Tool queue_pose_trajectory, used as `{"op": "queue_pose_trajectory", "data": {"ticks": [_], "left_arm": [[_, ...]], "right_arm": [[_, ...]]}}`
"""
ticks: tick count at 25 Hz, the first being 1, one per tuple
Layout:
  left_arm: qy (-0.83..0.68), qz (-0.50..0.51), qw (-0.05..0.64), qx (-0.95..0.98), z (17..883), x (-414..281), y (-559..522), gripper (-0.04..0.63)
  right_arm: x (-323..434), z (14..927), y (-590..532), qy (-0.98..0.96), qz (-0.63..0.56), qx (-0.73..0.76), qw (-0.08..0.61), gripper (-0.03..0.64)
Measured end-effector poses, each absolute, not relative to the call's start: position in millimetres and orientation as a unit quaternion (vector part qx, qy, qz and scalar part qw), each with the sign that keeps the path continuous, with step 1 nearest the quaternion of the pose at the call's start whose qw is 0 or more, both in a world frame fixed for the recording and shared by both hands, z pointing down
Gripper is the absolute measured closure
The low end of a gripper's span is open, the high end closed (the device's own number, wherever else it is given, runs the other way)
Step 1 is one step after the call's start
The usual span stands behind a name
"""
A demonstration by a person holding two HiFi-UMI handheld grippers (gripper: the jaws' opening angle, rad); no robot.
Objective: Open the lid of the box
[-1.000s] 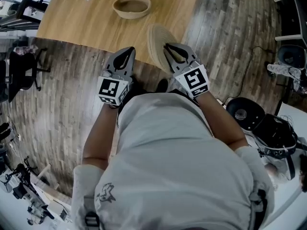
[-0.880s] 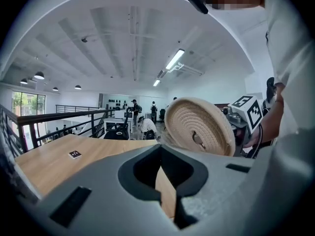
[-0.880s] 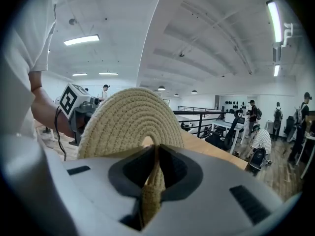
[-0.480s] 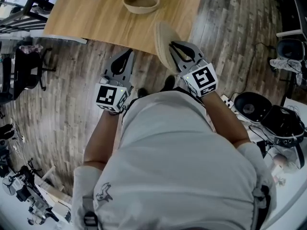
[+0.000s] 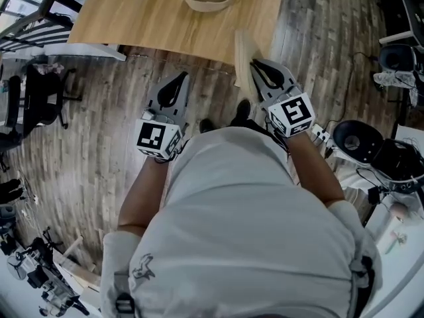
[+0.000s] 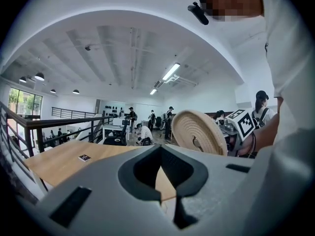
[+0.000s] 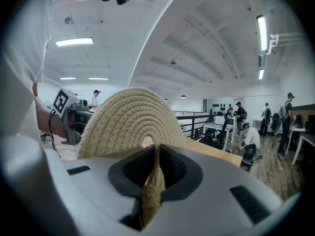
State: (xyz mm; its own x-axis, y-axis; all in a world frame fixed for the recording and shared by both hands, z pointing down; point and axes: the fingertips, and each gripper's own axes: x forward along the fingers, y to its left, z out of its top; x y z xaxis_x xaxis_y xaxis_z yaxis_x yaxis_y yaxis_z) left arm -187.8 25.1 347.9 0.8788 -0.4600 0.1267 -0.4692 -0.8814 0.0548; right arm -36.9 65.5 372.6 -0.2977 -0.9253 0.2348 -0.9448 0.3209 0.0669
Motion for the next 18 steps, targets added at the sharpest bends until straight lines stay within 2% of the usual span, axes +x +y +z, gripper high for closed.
{"op": "queue_pose_trajectory", "data": {"ticks": [9,18], "left_arm": [[-0.228,0.055,0.05,0.971,360,-212,59,0.59],[-0.252,0.036,0.041,0.966,341,-190,91,0.589]], "right_arm": [[-53,377,111,-0.792,0.051,0.599,0.107,0.58],[-30,371,150,-0.81,0.043,0.575,0.106,0.58]]}}
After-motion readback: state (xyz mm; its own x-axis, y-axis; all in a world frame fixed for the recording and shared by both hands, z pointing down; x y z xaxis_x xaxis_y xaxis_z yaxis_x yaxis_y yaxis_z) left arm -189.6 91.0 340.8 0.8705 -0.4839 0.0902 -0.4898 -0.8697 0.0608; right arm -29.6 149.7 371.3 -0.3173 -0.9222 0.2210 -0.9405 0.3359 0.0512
